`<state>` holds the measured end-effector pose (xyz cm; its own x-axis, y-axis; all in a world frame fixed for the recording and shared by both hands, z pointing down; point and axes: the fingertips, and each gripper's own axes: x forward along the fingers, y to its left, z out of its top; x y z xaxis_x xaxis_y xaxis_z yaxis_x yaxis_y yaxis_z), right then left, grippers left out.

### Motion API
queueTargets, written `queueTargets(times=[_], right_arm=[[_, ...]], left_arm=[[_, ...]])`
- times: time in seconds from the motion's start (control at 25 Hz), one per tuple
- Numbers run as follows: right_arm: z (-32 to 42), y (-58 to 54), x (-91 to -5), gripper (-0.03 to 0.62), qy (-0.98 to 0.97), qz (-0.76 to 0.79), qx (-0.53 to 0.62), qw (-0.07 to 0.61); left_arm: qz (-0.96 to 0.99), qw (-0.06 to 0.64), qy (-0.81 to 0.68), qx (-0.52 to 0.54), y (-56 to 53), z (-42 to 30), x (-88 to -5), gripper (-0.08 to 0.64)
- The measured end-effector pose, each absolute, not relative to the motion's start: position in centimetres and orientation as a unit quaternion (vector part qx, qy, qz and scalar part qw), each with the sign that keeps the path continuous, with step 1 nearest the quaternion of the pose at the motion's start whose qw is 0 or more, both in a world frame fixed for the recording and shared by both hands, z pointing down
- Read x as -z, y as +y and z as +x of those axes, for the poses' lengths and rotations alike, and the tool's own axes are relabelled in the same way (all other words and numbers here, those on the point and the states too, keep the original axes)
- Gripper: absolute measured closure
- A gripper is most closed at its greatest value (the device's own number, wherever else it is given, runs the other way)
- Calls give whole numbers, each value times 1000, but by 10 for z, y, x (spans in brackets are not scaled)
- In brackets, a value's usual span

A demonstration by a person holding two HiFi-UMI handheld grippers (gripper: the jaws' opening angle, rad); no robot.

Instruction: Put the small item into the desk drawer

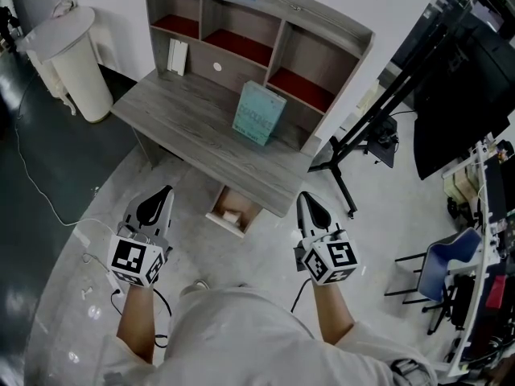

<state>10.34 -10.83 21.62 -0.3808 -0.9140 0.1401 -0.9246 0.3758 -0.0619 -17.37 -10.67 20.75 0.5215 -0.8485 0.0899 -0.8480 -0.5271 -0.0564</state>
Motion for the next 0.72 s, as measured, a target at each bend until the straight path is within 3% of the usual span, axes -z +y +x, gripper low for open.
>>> queueTargets(times=[0.72], right_arm=[[108, -97, -201, 594, -808, 584, -66, 28]], left_arm=[[-845, 7, 534, 2, -66, -234, -195, 554]])
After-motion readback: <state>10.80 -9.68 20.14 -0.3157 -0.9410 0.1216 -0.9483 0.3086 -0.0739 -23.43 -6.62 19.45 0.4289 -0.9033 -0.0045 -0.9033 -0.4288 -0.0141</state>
